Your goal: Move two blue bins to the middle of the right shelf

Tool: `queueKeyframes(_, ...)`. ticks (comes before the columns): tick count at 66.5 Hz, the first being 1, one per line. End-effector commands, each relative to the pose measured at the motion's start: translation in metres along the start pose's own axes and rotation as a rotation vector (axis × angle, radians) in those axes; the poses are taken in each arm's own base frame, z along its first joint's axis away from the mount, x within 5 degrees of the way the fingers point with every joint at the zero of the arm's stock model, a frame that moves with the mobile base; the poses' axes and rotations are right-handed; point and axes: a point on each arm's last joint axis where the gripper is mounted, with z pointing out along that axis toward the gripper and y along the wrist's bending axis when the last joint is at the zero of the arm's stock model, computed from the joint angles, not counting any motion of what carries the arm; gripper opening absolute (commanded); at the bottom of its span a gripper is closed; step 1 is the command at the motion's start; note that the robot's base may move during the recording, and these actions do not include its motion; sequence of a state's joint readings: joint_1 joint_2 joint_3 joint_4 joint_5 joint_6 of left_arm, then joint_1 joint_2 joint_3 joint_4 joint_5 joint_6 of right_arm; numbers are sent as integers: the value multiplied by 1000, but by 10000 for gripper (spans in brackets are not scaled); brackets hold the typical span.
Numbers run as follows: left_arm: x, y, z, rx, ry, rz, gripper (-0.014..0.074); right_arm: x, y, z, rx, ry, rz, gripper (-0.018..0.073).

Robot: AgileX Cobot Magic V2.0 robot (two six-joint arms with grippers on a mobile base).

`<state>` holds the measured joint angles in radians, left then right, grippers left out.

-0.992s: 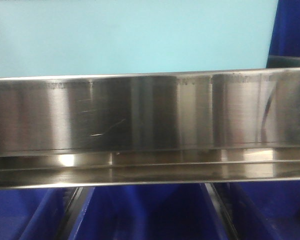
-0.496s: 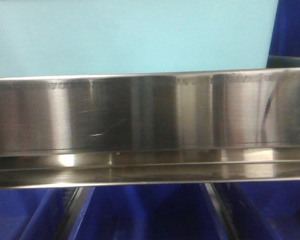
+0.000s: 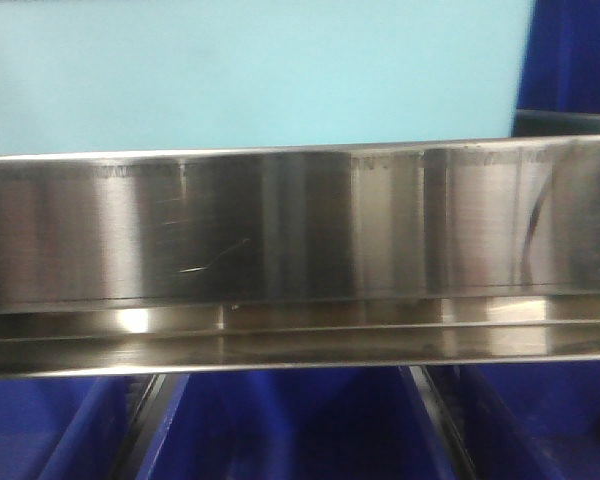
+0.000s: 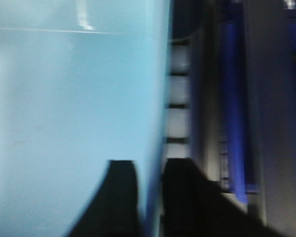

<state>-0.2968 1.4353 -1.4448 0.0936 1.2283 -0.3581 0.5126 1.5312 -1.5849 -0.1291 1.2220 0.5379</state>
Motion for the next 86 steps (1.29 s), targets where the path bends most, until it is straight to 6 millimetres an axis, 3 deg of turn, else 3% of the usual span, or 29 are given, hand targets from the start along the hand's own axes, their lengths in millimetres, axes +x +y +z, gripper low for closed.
queueKeyframes(1, 0, 0, -2, 8, -10, 12, -41, -1, -2, 2, 20, -7, -12, -127)
queueKeyframes(5, 0, 0, -2, 8, -10, 12, -111, -1, -2, 2, 20, -7, -12, -162)
queueKeyframes(33, 0, 2, -10, 6, -38, 7, -111, -2, -2, 0, 21, -13, -12, -162)
queueKeyframes(50, 2, 4, -24, 17, -79, -15, -111, -12, 1, -17, -5, -78, -6, -162)
queueKeyframes(73, -16, 2, -65, 55, -228, -30, -111, -19, 11, -38, -2, -176, -56, -162)
queueKeyframes(86, -17, -13, -85, 69, -304, 28, -111, -31, 9, -63, -6, -279, -49, -162)
